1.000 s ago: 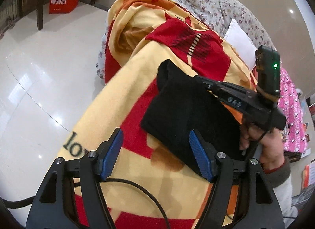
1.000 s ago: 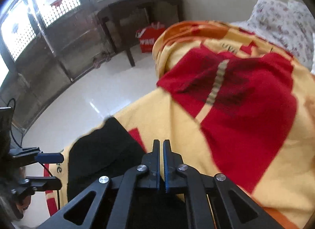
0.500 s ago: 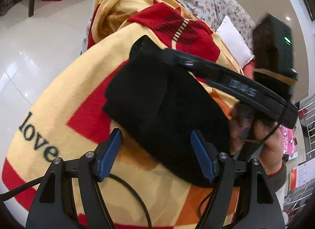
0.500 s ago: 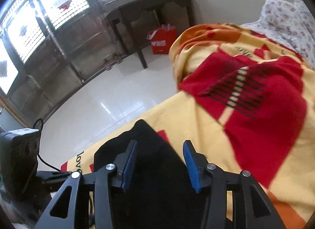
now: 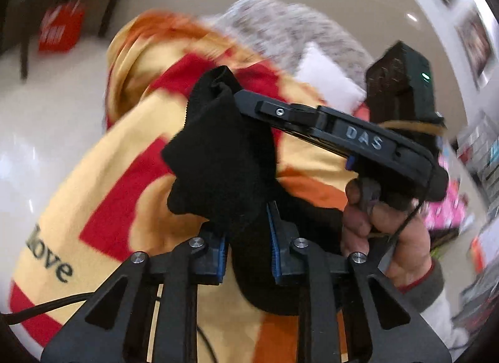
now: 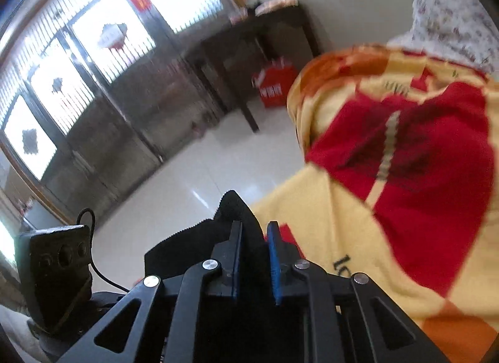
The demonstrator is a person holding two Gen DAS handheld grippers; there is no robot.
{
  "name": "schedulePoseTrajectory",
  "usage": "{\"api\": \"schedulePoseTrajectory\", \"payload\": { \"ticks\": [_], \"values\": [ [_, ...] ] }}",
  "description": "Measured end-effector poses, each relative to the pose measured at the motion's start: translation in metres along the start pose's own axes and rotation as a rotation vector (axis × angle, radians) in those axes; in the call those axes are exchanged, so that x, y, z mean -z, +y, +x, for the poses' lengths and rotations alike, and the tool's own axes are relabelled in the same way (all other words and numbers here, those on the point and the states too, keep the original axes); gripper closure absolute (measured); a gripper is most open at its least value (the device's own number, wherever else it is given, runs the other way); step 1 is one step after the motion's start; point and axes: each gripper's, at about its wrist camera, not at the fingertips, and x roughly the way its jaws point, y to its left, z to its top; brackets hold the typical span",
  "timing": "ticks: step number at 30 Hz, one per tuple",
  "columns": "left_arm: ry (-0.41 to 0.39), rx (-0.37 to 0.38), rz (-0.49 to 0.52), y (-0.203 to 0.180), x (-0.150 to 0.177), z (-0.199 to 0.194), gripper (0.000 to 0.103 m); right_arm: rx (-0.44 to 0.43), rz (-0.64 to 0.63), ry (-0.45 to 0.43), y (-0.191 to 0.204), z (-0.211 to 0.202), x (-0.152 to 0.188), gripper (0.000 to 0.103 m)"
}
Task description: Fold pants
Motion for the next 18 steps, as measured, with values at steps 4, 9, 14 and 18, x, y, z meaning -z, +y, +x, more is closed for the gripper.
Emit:
{"api": "schedulePoseTrajectory", "payload": {
  "ticks": [4, 9, 14, 18],
  "values": [
    [-0.002, 0.063, 0.195, -0.067, 0.011, -0.006, 0.083, -0.005, 0.027, -0.135, 0.001, -0.075, 0.008, 0.089],
    [0.066, 0.116, 0.358, -0.135, 0.037, 0.034, 0.083, 0.108, 0.116, -0.258, -0.020, -0.173, 0.051, 0.098],
    [0.208, 0.133, 0.400, -0.163, 0.061, 0.087, 0.084, 0.312, 0.263, -0.261, -0.052, -0.226, 0.110, 0.097],
    [0.248, 0.152, 0.458, -0.178, 0.074, 0.088, 0.063, 0.432, 0.441, -0.291, -0.080, -0.265, 0.164, 0.091]
  ]
}}
